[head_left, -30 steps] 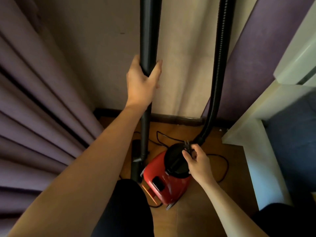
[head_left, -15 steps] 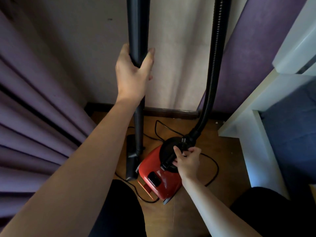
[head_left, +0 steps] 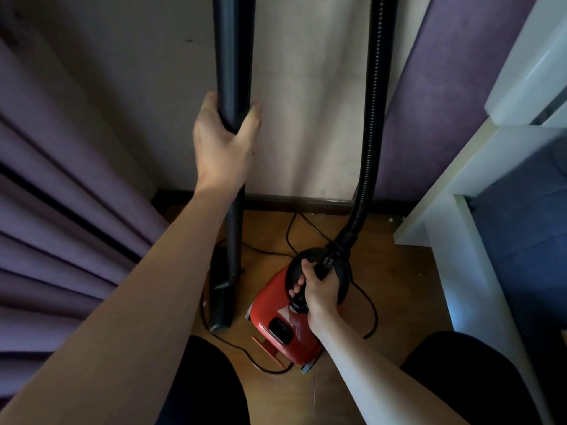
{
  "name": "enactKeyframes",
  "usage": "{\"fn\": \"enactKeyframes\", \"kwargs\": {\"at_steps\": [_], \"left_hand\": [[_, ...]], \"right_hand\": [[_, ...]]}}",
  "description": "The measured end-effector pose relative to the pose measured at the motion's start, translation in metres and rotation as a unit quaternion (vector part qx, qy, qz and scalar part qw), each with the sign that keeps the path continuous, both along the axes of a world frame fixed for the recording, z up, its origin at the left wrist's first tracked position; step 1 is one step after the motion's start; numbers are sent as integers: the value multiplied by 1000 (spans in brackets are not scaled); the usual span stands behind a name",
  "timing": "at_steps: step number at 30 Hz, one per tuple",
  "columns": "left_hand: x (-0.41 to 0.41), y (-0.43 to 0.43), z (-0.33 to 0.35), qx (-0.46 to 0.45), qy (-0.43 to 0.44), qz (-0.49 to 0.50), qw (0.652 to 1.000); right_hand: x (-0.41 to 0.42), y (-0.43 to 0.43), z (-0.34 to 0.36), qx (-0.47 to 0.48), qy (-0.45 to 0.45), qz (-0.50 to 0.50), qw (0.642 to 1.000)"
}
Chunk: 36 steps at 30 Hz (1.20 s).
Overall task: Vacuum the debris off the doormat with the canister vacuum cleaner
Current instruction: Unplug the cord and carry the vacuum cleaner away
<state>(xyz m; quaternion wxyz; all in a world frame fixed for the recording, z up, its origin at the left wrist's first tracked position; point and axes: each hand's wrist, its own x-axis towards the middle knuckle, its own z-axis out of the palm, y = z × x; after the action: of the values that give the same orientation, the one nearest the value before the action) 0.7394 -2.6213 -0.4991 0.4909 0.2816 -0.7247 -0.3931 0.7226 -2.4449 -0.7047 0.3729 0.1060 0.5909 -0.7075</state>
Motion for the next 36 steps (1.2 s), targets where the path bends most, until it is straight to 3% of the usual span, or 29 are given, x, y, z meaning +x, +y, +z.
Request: {"fn": "enactKeyframes", "kwargs": {"at_steps": [4,10,19,29,36], "left_hand": [[6,-3,-6,-11,-20,15,1000],[7,1,19,-11,48,51,997],[17,20,75,-13,100,22,995],[51,53,294,46,79,-9,996],[110,90,477,75,25,44,996]], "right_hand": [[-3,7,4,25,19,2,999],[-15,12,28,52,65,35,996],[-41,24,133,41,111,110,987],[-12,60,368,83,129,205,967],[22,93,571,90,161,249,951]]}}
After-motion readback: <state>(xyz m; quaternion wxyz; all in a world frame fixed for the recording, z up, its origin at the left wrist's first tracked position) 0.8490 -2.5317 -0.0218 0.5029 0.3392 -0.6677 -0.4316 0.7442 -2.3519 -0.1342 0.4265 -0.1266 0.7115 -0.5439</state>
